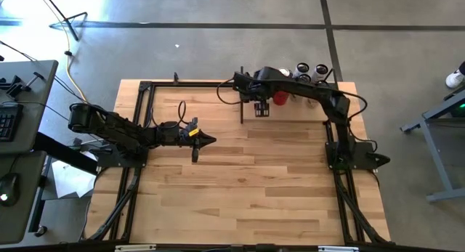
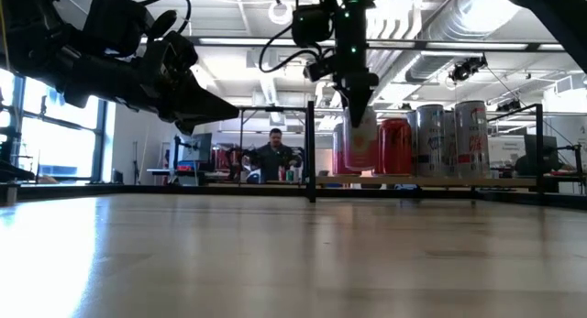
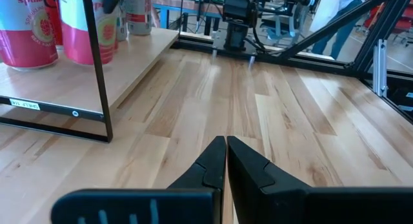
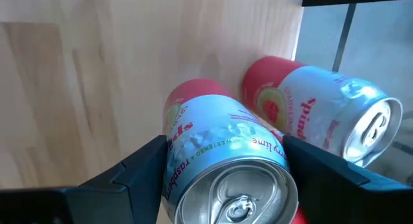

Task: Place canned beverage on shelf
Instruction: Put the white and orange soda can on the shelf aligned with the other white and orange soda can

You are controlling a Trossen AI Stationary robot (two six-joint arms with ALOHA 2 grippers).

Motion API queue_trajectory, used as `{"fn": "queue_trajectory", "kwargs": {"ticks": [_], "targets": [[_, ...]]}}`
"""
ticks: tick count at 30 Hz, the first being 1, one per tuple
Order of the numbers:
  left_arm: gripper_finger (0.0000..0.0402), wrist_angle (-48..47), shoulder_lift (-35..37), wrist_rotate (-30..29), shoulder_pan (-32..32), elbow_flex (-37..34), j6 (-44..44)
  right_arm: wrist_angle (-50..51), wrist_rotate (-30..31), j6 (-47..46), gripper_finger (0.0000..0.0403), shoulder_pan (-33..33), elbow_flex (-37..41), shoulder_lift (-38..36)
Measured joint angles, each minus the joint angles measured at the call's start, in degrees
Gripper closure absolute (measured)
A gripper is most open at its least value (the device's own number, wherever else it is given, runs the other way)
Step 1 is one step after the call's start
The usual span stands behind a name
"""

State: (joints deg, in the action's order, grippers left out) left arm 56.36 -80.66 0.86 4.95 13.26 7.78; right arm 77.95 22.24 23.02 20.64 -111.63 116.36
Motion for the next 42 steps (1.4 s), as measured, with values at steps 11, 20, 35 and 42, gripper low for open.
{"fn": "queue_trajectory", "kwargs": {"ticks": [11,20,35,42], "targets": [[0.0394,0.02,0.0,0.0,0.0,0.0,-0.12,-3.58,-1.12,6.01,0.0132,1.15,-0.02,0.33],[0.0394,0.02,0.0,0.0,-0.04,0.0,0.03,-4.21,-1.32,8.86,0.0124,1.25,-0.02,0.81],[0.0394,0.02,0.0,0.33,-0.02,0.0,0.04,-5.11,-1.42,8.74,0.0121,1.23,-0.02,0.81],[0.0394,0.02,0.0,0.33,-0.02,0.0,0.05,-4.57,-1.43,6.76,0.0121,1.23,-0.02,0.81]]}}
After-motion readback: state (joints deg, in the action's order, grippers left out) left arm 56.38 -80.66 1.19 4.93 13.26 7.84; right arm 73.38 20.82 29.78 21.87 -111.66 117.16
